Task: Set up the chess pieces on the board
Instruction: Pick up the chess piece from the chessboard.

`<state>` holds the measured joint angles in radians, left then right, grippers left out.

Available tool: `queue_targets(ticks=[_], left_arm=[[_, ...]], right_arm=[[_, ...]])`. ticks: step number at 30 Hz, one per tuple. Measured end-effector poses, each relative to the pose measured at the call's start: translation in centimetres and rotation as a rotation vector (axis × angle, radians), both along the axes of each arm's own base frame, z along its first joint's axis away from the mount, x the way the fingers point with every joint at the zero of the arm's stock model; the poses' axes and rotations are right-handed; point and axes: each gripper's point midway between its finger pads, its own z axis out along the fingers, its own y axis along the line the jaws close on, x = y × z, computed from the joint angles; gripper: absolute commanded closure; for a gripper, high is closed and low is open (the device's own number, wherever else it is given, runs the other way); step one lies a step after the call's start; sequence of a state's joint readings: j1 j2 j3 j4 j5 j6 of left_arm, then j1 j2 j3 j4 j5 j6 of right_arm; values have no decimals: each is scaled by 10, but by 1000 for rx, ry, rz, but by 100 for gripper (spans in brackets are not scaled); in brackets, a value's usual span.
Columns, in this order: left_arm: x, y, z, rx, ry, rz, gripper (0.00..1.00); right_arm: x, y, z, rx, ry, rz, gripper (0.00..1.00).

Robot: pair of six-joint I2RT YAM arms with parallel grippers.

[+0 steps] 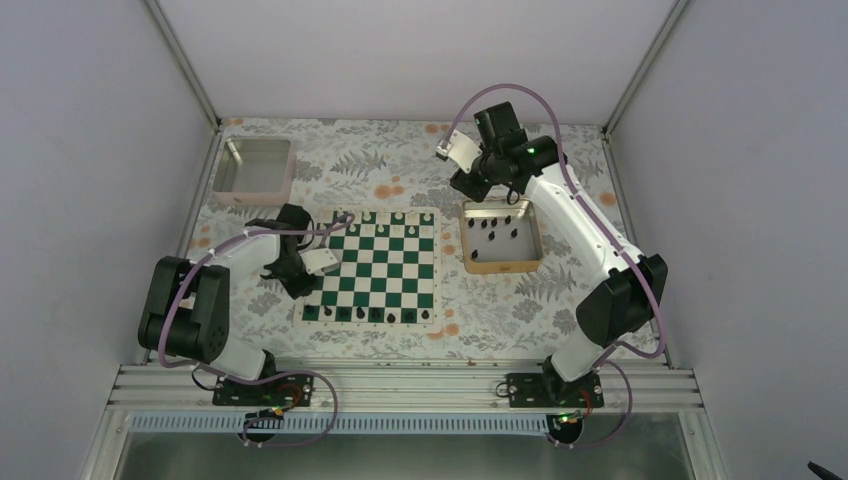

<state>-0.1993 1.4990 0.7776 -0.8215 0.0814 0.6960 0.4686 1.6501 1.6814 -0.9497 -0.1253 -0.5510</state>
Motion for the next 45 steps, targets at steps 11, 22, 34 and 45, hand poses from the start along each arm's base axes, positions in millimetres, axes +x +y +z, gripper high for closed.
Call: queue_targets(ticks=[11, 22, 34, 45], left_arm=[[20, -2, 13, -2, -82, -26, 93], [57, -32, 47, -166, -313, -93, 95], [72, -48, 83, -288, -534, -102, 95], [79, -58, 108, -358, -648, -113, 95]], right_arm=[[0, 0, 0, -1, 0, 0, 59], [1, -1, 0, -6, -2, -4, 59], [5, 0, -14, -23, 29, -6, 59], [8, -1, -21, -33, 45, -12, 59]])
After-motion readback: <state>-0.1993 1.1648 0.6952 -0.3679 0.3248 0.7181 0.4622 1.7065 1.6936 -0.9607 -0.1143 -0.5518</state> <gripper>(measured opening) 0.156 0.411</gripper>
